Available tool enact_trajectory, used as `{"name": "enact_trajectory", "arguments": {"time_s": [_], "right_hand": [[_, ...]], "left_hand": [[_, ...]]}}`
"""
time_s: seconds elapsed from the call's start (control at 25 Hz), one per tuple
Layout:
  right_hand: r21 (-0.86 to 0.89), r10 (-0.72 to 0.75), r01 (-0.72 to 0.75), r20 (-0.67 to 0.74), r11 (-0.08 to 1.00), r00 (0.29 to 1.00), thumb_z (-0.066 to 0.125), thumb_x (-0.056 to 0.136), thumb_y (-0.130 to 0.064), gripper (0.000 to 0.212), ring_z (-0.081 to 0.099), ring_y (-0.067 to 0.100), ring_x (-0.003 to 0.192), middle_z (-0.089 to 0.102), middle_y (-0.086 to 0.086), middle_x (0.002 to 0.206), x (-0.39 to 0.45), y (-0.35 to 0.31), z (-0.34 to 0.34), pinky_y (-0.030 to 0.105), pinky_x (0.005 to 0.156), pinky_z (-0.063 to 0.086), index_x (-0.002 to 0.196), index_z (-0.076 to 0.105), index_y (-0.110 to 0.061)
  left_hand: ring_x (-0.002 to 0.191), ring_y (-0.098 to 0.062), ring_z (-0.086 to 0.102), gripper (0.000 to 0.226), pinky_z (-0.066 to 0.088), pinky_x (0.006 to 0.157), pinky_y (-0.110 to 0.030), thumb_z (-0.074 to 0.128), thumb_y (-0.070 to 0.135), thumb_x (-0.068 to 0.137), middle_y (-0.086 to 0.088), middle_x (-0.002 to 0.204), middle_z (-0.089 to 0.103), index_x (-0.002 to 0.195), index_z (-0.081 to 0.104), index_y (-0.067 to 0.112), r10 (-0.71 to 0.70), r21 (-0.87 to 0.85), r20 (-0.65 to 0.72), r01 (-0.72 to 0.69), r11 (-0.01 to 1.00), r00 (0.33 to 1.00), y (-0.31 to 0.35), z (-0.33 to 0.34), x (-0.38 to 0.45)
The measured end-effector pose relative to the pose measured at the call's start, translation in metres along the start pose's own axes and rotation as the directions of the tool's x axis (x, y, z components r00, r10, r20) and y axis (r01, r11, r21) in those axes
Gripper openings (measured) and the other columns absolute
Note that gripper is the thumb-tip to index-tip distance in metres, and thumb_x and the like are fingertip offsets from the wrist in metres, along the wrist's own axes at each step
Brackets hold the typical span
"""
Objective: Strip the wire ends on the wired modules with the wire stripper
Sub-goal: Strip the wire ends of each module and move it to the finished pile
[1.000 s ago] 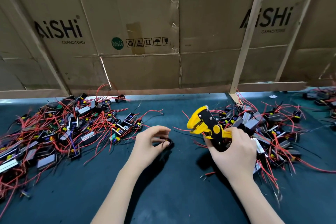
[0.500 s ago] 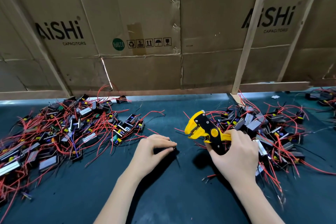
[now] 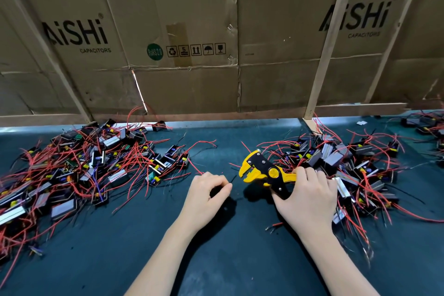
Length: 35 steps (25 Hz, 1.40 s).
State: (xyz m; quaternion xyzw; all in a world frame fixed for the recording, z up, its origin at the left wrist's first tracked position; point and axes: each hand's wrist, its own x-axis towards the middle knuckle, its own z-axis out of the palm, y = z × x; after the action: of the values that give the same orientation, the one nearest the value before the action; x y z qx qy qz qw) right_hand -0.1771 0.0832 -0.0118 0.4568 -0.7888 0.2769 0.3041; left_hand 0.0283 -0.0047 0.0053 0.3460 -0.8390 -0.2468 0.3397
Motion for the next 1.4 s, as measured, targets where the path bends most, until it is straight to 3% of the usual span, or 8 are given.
{"name": "enact_trajectory", "arguments": {"time_s": [0.24, 0.44, 1.08, 1.32, 1.4], "right_hand": [[-0.002, -0.015, 0.015, 0.01, 1.0, 1.0, 0.087, 0.049, -0.049, 0.059, 0.054, 0.033, 0.071, 0.056, 0.008, 0.073, -0.001, -0.004, 0.001, 0.041, 0.069, 0.034, 0.079, 0.059, -0.006], [0.007, -0.027, 0.027, 0.032, 1.0, 0.999, 0.087, 0.05, -0.051, 0.061, 0.055, 0.033, 0.071, 0.057, 0.008, 0.073, -0.002, -0.004, 0.0, 0.041, 0.069, 0.034, 0.079, 0.06, -0.006], [0.074, -0.075, 0.069, 0.082, 0.995, 0.994, 0.089, 0.051, -0.049, 0.052, 0.06, 0.029, 0.057, 0.057, 0.004, 0.059, -0.002, -0.006, -0.01, 0.037, 0.061, 0.038, 0.06, 0.054, -0.012], [0.069, -0.06, 0.054, 0.082, 0.996, 0.995, 0.094, 0.041, -0.05, 0.054, 0.054, 0.028, 0.039, 0.053, 0.005, 0.044, 0.001, -0.008, -0.009, 0.026, 0.05, 0.036, 0.048, 0.056, -0.012], [0.064, -0.065, 0.061, 0.065, 0.996, 0.996, 0.093, 0.043, -0.052, 0.054, 0.056, 0.029, 0.043, 0.055, 0.006, 0.048, -0.001, -0.007, -0.006, 0.028, 0.051, 0.039, 0.053, 0.059, -0.011]], "left_hand": [[0.07, -0.006, 0.042, 0.027, 0.028, 0.077, -0.01, 0.055, 0.026, 0.082, 0.011, 0.055, 0.042, 0.059, 0.051, 0.012, -0.038, -0.033, 0.01, 0.038, 0.999, 0.999, 0.002, 0.004, -0.001], [0.074, -0.004, 0.043, 0.023, 0.023, 0.08, -0.005, 0.062, 0.013, 0.084, 0.014, 0.059, 0.047, 0.062, 0.055, 0.012, -0.013, 0.005, 0.034, 0.013, 1.0, 0.999, 0.002, 0.005, -0.002], [0.071, -0.006, 0.041, 0.021, 0.026, 0.076, -0.007, 0.057, 0.023, 0.078, 0.012, 0.061, 0.045, 0.059, 0.053, 0.015, -0.058, 0.01, 0.054, 0.058, 0.998, 0.997, -0.004, 0.007, -0.002], [0.072, -0.003, 0.043, 0.022, 0.026, 0.075, -0.007, 0.055, 0.027, 0.076, 0.014, 0.059, 0.045, 0.057, 0.052, 0.016, -0.061, 0.008, 0.042, 0.06, 0.998, 0.997, -0.005, 0.007, -0.002], [0.073, -0.005, 0.043, 0.023, 0.027, 0.078, -0.012, 0.057, 0.026, 0.078, 0.013, 0.058, 0.046, 0.058, 0.052, 0.016, -0.042, 0.018, 0.054, 0.041, 0.999, 0.998, -0.005, 0.006, -0.002]]}}
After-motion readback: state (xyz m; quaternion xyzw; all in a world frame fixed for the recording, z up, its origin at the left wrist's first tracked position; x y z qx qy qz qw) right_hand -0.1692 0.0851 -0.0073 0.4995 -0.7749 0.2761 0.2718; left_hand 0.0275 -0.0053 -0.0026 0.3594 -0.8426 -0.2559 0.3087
